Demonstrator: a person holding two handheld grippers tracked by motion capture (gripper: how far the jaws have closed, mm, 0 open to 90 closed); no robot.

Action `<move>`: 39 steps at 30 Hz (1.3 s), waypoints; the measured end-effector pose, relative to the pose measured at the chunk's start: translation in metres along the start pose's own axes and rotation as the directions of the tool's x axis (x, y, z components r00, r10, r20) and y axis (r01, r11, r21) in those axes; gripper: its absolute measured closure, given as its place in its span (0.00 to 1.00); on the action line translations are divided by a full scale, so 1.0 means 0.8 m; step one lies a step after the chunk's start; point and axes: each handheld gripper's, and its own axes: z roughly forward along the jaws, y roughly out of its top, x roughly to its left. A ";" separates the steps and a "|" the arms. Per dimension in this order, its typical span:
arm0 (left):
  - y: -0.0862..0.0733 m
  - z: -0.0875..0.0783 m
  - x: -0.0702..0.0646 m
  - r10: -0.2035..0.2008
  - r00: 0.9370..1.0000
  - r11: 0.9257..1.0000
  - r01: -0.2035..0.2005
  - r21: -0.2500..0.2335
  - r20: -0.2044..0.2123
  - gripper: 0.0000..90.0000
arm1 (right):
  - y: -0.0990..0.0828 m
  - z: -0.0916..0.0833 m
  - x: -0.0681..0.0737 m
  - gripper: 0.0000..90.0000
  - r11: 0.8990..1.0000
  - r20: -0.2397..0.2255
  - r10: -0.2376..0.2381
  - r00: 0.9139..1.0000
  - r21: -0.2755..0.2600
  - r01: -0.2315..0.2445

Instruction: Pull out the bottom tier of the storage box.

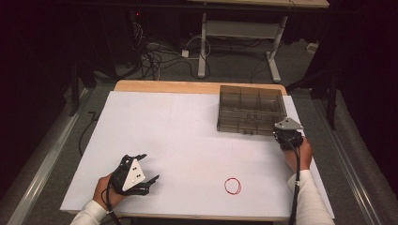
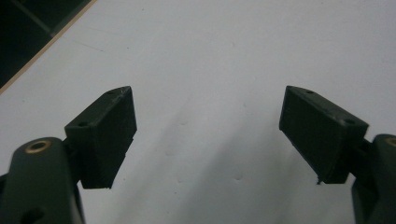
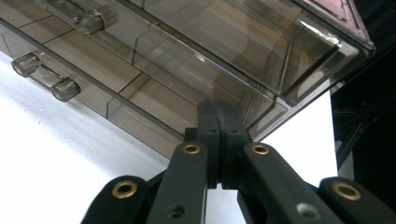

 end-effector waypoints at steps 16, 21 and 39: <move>0.001 0.000 0.000 0.002 1.000 1.000 -0.002 0.003 0.001 0.20 | -0.002 0.004 0.000 1.00 0.999 -0.003 -0.003 1.000 0.052 0.003; 0.001 -0.002 0.000 0.002 1.000 1.000 -0.002 -0.002 -0.002 0.20 | -0.003 0.004 0.002 1.00 0.998 -0.006 -0.006 1.000 0.059 0.007; 0.000 -0.002 -0.001 0.008 1.000 1.000 -0.008 0.004 0.007 0.20 | -0.012 0.006 0.008 1.00 0.993 -0.069 -0.007 0.998 0.115 0.014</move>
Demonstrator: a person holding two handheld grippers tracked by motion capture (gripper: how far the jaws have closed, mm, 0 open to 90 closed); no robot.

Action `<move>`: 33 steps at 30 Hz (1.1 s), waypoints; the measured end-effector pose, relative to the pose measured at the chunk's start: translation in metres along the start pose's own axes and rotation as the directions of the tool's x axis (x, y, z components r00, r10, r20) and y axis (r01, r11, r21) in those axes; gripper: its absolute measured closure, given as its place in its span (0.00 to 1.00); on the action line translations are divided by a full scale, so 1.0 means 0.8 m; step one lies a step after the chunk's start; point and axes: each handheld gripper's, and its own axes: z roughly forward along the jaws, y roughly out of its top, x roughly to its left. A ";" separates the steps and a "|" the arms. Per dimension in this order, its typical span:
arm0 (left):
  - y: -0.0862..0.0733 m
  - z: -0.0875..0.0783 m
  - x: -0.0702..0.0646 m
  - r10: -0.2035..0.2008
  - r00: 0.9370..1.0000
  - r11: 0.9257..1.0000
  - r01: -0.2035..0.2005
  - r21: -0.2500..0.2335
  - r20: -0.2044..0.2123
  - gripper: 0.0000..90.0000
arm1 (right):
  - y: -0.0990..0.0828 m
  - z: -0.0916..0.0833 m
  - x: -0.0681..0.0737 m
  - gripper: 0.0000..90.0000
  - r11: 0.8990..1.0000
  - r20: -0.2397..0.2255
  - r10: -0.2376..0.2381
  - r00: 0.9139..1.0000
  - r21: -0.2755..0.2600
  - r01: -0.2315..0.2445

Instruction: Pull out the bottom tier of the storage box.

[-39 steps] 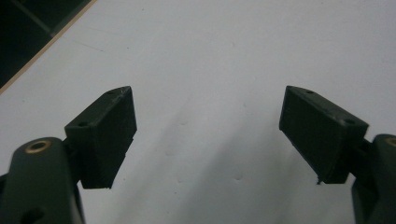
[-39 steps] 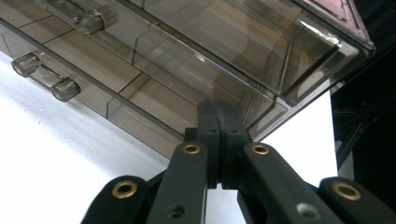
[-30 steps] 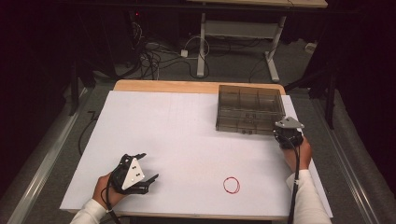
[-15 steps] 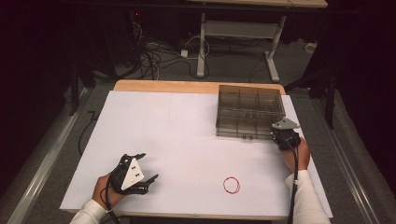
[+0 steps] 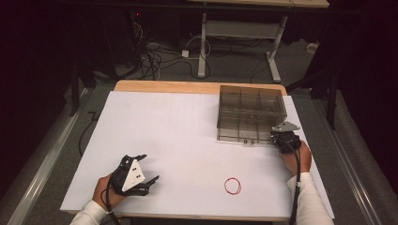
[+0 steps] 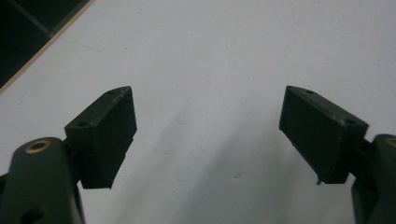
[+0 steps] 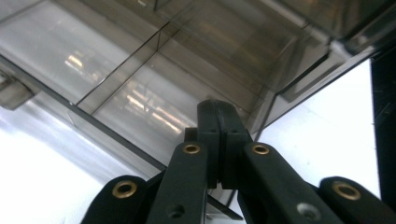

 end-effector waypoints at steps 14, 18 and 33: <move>0.001 -0.001 -0.001 -0.003 1.000 1.000 0.003 -0.003 0.004 0.20 | -0.004 -0.006 0.003 1.00 1.000 -0.012 -0.006 1.000 0.004 0.006; 0.002 -0.001 -0.001 -0.002 1.000 1.000 0.002 -0.004 0.003 0.20 | -0.004 -0.008 0.004 1.00 1.000 -0.013 -0.016 1.000 0.009 0.017; 0.001 -0.001 -0.001 0.002 1.000 1.000 -0.002 0.000 0.003 0.20 | -0.010 -0.017 0.009 1.00 0.999 -0.020 -0.045 0.999 0.012 0.045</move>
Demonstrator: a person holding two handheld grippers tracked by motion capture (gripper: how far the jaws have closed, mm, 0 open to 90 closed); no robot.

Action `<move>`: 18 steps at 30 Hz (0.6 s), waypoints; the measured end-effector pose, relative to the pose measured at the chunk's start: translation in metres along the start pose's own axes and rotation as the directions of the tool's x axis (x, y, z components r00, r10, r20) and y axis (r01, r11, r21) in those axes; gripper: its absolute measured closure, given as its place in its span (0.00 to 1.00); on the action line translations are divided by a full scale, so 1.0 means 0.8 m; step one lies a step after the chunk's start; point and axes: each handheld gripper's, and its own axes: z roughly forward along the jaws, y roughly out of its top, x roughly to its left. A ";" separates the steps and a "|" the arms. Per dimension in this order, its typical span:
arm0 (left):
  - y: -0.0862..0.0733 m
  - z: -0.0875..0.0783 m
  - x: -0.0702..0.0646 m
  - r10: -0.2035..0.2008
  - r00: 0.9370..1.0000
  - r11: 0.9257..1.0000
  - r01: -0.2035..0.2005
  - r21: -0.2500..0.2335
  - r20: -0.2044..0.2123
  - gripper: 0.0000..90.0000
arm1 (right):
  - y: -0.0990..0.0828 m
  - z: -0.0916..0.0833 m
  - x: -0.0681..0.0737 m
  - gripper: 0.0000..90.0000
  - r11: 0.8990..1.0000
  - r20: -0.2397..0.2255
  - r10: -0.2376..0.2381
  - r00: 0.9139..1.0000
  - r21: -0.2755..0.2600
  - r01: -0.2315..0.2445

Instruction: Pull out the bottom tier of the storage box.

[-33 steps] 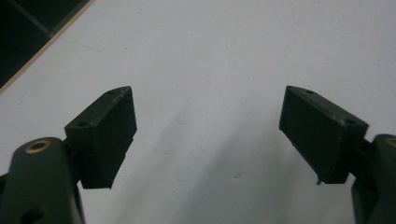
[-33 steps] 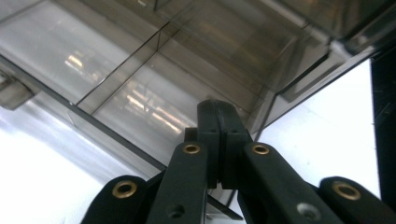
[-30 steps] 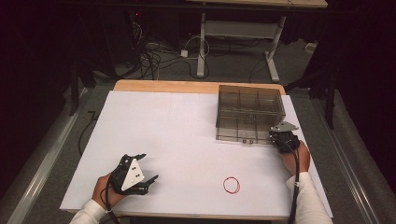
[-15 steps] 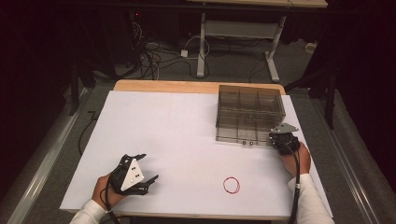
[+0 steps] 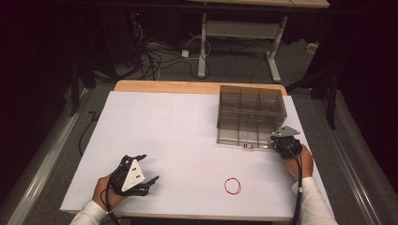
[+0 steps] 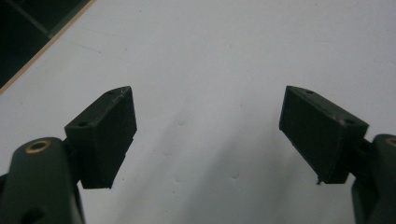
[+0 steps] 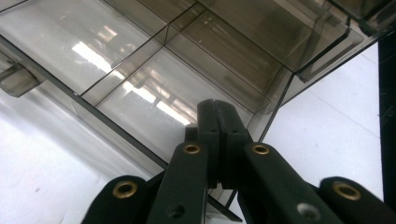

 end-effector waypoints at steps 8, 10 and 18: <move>0.001 0.000 -0.001 0.005 1.000 1.000 -0.005 0.000 -0.005 0.20 | -0.002 -0.002 0.000 1.00 1.000 -0.015 0.012 1.000 -0.007 -0.012; 0.001 0.000 0.000 0.005 1.000 1.000 -0.005 -0.002 -0.006 0.20 | -0.002 -0.002 0.001 1.00 1.000 -0.007 0.000 1.000 -0.003 0.000; 0.001 -0.001 0.000 0.009 1.000 1.000 -0.009 -0.003 -0.005 0.20 | -0.001 -0.005 -0.002 0.98 1.000 -0.007 0.006 1.000 -0.017 -0.006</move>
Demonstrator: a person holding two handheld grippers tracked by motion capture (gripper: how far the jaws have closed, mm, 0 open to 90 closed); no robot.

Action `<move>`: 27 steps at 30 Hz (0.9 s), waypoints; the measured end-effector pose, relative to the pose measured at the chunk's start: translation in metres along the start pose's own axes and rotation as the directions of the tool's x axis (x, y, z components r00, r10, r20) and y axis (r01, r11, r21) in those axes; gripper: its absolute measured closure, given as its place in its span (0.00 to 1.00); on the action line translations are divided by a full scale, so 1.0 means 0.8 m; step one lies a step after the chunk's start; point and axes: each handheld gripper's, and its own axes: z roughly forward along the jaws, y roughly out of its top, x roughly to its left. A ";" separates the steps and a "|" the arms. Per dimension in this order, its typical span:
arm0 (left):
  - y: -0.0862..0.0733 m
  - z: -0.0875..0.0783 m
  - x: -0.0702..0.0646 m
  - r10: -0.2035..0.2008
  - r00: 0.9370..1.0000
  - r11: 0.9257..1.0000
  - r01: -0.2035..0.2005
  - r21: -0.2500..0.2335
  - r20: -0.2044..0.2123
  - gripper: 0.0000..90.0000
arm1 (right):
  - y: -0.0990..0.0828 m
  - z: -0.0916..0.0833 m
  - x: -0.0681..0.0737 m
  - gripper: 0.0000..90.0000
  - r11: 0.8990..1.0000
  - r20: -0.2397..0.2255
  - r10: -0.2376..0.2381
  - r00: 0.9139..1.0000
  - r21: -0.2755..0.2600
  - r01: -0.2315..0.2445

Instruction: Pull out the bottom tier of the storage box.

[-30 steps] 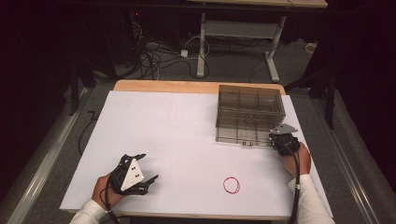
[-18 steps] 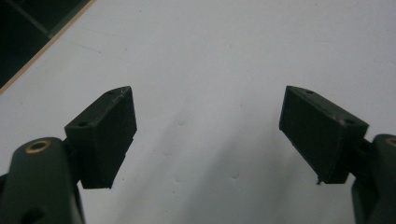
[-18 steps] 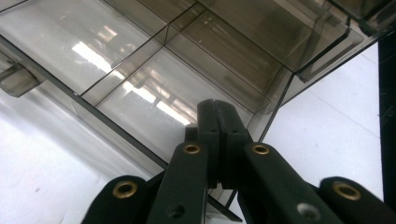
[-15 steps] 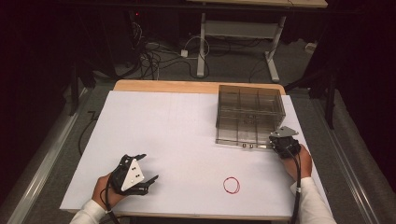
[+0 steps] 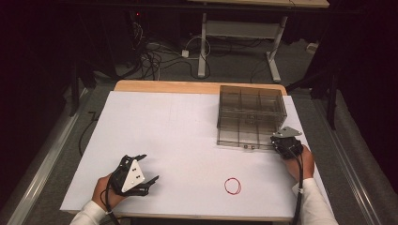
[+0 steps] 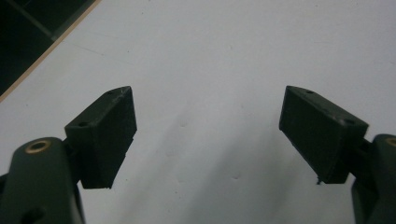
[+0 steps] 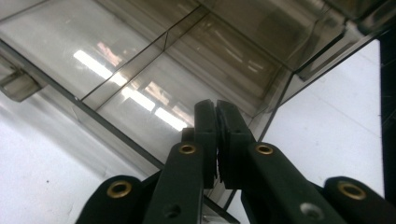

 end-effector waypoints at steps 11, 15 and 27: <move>0.000 0.000 -0.001 0.001 1.000 1.000 -0.001 0.000 0.001 0.20 | 0.006 -0.017 -0.003 0.97 0.997 0.001 0.026 1.000 -0.070 -0.026; 0.000 0.001 -0.001 -0.014 1.000 1.000 0.014 -0.002 0.005 0.20 | 0.010 -0.026 -0.003 0.95 0.993 -0.007 0.032 0.999 -0.111 -0.033; 0.001 0.001 -0.001 -0.022 1.000 1.000 0.022 -0.006 0.007 0.20 | 0.020 -0.056 0.004 0.86 0.976 -0.026 0.036 0.999 -0.215 -0.041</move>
